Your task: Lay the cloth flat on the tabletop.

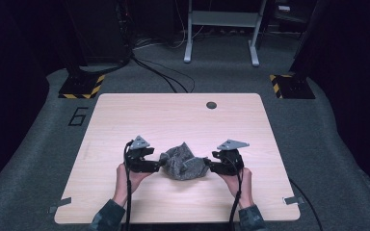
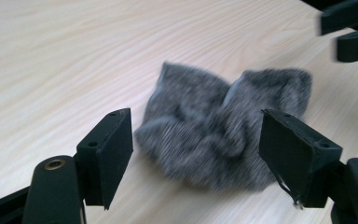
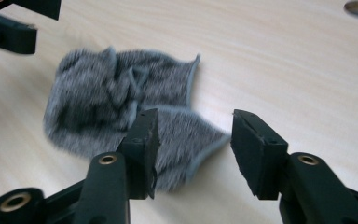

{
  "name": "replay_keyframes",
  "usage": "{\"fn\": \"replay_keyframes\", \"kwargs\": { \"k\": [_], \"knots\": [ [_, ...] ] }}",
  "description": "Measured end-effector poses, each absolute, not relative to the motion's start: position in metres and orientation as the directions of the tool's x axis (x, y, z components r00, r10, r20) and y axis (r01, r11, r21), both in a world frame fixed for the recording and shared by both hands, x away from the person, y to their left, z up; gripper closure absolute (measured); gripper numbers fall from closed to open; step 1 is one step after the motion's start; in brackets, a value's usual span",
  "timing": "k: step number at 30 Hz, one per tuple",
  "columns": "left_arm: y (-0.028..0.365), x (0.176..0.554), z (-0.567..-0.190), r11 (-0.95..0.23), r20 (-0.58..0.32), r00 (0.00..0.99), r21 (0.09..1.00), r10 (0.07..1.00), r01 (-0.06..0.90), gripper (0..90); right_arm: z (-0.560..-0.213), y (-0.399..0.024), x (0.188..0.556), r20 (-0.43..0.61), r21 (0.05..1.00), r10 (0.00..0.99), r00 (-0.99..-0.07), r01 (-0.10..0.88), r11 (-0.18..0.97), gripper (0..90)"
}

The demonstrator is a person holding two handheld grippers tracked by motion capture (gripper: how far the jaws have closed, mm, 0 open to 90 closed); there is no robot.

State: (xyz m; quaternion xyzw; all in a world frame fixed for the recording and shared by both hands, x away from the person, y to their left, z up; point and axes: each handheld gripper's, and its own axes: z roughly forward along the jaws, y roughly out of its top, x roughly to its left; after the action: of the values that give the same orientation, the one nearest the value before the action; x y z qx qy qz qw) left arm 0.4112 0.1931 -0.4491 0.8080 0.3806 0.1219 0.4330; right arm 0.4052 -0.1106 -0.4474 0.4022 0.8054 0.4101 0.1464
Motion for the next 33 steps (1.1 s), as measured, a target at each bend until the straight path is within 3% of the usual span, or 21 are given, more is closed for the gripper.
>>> {"fn": "replay_keyframes", "kwargs": {
  "k": [5,7,8,9,10,11,13,17,21,23,29,32,33],
  "knots": [
    [0.159,0.418,-0.465,-0.443,-0.097,0.72,0.729,0.688,0.522,25.4,-0.468,-0.082,0.434,0.094,0.698,0.745,-0.66,0.577,0.424,45.3],
    [0.154,0.418,-0.475,-0.469,-0.089,0.725,0.708,0.683,0.528,44.8,-0.483,-0.069,0.439,0.082,0.653,0.742,-0.665,0.599,0.464,49.1],
    [0.154,0.417,-0.48,-0.477,-0.09,0.729,0.701,0.679,0.53,44.8,-0.49,-0.064,0.439,0.07,0.636,0.738,-0.671,0.6,0.485,53.7],
    [0.157,0.414,-0.489,-0.472,-0.109,0.733,0.7,0.671,0.536,61.5,-0.5,-0.061,0.437,0.06,0.618,0.739,-0.671,0.606,0.501,63.5],
    [0.157,0.414,-0.489,-0.472,-0.109,0.733,0.7,0.671,0.536,69.6,-0.503,-0.06,0.436,0.058,0.613,0.738,-0.673,0.607,0.505,66.9],
    [0.16,0.412,-0.491,-0.47,-0.112,0.736,0.703,0.668,0.534,69.6,-0.503,-0.06,0.436,0.058,0.613,0.738,-0.673,0.607,0.505,66.9],
    [0.171,0.41,-0.492,-0.441,-0.128,0.726,0.72,0.675,0.536,78.9,-0.506,-0.062,0.432,0.049,0.623,0.735,-0.676,0.596,0.506,79.7],
    [0.187,0.406,-0.492,-0.413,-0.132,0.708,0.732,0.693,0.541,80.8,-0.506,-0.067,0.427,0.034,0.625,0.745,-0.666,0.596,0.504,84.5],
    [0.202,0.402,-0.494,-0.399,-0.142,0.692,0.728,0.708,0.558,80.2,-0.504,-0.072,0.418,-0.003,0.613,0.764,-0.646,0.602,0.511,84.9],
    [0.213,0.398,-0.5,-0.396,-0.17,0.683,0.705,0.71,0.588,76.2,-0.505,-0.08,0.404,0.018,0.617,0.779,-0.626,0.62,0.484,80.8],
    [0.222,0.392,-0.482,-0.358,-0.16,0.643,0.718,0.749,0.596,35.2,-0.484,-0.098,0.401,0.062,0.655,0.792,-0.608,0.623,0.427,66.0],
    [0.221,0.392,-0.468,-0.355,-0.139,0.647,0.741,0.75,0.571,30.2,-0.476,-0.101,0.412,0.073,0.668,0.798,-0.599,0.623,0.407,61.1],
    [0.214,0.394,-0.455,-0.383,-0.101,0.667,0.751,0.738,0.537,26.7,-0.474,-0.097,0.425,0.064,0.672,0.8,-0.596,0.618,0.407,54.8]
  ]
}}
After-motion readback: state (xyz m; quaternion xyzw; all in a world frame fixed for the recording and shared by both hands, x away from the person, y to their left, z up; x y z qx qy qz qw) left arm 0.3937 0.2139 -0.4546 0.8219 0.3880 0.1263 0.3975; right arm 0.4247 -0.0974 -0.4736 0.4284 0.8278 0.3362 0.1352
